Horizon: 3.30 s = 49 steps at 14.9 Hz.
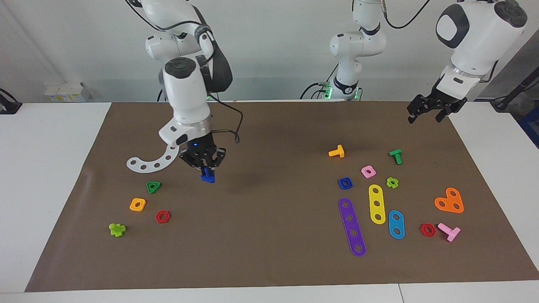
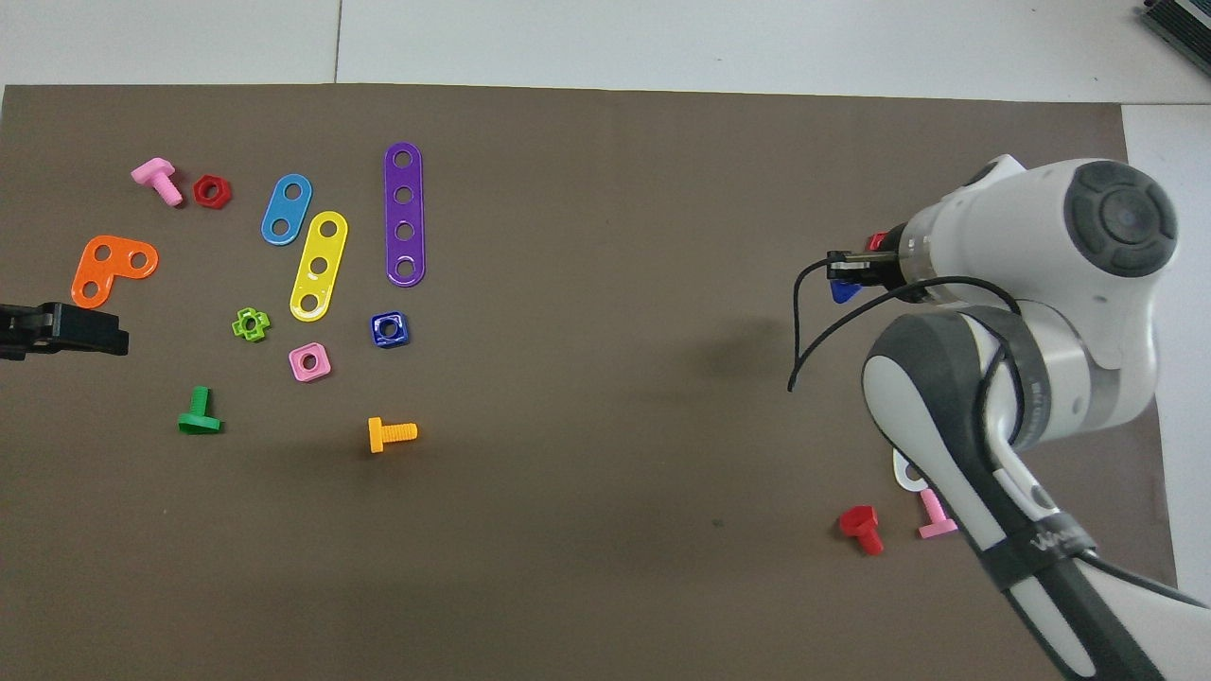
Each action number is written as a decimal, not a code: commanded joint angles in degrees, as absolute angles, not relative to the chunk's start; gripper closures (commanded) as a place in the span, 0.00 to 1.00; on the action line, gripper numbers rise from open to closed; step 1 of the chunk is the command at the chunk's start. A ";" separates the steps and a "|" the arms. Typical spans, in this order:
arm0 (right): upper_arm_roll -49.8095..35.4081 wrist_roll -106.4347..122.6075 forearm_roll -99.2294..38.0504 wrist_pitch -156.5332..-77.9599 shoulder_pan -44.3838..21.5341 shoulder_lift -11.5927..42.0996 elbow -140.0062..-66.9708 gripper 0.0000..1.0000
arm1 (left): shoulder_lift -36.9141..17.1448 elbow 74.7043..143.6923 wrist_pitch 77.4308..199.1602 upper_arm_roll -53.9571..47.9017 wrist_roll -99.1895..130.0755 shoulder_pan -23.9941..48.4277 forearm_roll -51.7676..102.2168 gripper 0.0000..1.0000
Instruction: Unscrew and place screws in storage area
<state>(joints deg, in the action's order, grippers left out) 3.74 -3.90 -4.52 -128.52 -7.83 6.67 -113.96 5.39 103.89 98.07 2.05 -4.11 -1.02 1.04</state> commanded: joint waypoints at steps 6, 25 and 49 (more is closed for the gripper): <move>2.73 0.52 -6.68 -147.47 -4.22 8.87 -127.62 1.00 | 7.03 105.64 98.53 2.02 -3.43 -0.97 -0.18 0.00; 3.43 -6.33 -5.36 -122.31 -2.99 2.74 -112.26 0.00 | 7.03 105.64 98.53 2.02 -3.43 -0.97 -0.18 0.00; 3.08 -1.14 1.76 -84.20 -1.84 1.32 -86.84 0.00 | 7.03 105.64 98.53 2.02 -3.43 -0.97 -0.18 0.00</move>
